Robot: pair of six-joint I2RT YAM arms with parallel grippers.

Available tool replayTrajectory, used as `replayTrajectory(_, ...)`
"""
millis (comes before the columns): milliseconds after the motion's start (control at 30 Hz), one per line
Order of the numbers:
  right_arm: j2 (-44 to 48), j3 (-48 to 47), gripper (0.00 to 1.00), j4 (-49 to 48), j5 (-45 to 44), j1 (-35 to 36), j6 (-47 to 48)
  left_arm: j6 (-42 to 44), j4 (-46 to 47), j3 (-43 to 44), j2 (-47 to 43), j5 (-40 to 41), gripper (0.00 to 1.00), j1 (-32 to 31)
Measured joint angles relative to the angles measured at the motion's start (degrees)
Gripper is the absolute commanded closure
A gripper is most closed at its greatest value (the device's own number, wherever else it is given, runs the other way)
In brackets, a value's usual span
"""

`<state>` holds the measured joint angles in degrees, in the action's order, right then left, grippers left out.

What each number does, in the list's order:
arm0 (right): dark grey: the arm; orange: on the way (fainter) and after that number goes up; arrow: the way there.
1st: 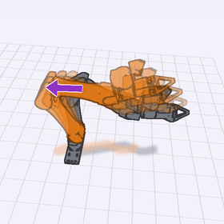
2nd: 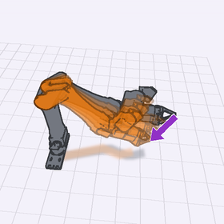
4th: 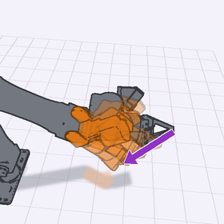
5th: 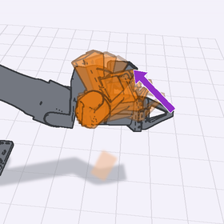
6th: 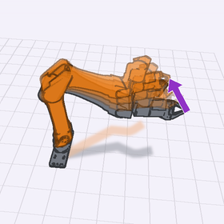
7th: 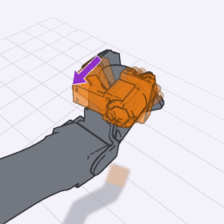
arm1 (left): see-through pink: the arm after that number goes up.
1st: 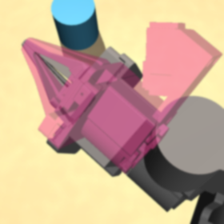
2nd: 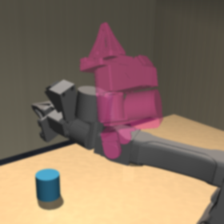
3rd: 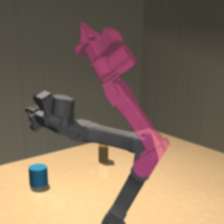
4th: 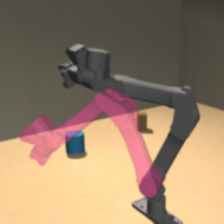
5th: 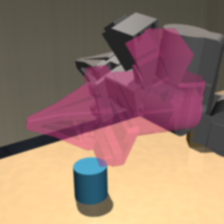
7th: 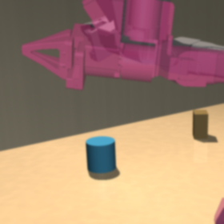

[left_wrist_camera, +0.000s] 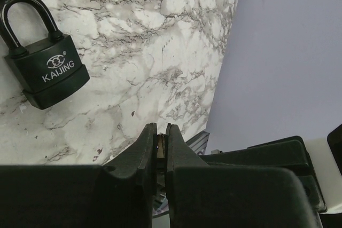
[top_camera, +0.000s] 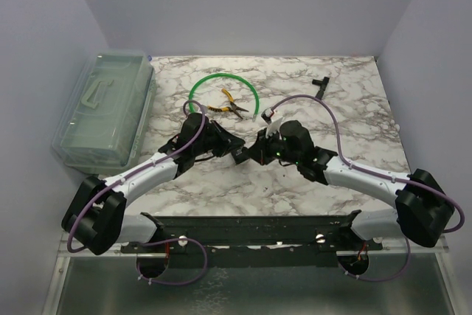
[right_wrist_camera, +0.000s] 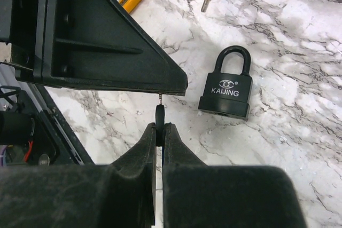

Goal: Unlock with the key

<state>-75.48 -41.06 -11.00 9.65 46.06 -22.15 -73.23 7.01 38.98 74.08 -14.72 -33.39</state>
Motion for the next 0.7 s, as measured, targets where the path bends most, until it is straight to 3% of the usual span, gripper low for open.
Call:
replayTrajectory(67, 0.0, -0.2, 0.55, 0.6, -0.7, 0.1, 0.1, 0.0, 0.0, 0.0, 0.2, 0.0, 1.0, -0.1)
replayTrajectory(100, 0.0, -0.2, 0.44, 0.7, -1.1, 0.1, 0.0, 0.0, 0.0, 0.0, 0.2, 0.2, 1.0, -0.1)
replayTrajectory(167, 0.0, -0.2, 0.32, 0.9, -1.9, 0.1, -0.6, 0.0, 0.0, 0.0, 0.2, 0.3, 1.0, -0.1)
replayTrajectory(333, 1.1, -0.2, 0.29, 1.0, -2.7, 0.1, -2.4, 0.1, -0.1, 0.0, -0.3, 1.2, 1.0, -0.1)
replayTrajectory(567, 4.5, -0.2, 0.38, -0.2, -1.7, 0.0, -6.4, 0.0, 0.5, -0.6, -5.2, 3.0, 1.0, -0.1)
replayTrajectory(700, 4.7, -0.2, 0.39, -1.5, -0.8, 0.0, -7.1, -0.5, 1.1, -1.3, -7.2, 3.9, 1.0, -0.1)
